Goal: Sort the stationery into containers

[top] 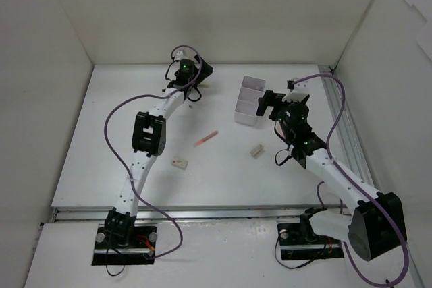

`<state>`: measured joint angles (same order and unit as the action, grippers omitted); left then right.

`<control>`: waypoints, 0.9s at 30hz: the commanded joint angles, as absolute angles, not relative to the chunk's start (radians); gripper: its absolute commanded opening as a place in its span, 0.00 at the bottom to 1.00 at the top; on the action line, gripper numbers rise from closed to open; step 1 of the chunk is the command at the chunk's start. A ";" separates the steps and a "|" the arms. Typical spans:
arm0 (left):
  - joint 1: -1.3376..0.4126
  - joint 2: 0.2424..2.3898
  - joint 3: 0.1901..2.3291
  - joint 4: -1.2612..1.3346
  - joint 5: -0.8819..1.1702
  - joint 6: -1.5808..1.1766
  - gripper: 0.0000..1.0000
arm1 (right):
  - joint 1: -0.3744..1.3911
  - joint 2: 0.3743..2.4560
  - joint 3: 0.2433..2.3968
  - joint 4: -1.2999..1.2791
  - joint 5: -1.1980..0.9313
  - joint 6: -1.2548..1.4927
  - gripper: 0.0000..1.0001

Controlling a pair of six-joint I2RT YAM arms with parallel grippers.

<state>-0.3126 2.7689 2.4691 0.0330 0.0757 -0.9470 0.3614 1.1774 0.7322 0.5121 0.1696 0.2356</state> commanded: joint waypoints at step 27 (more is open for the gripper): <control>-0.313 2.267 2.005 -0.484 0.400 -0.147 1.00 | 0.365 1.006 0.681 0.535 0.146 0.265 0.98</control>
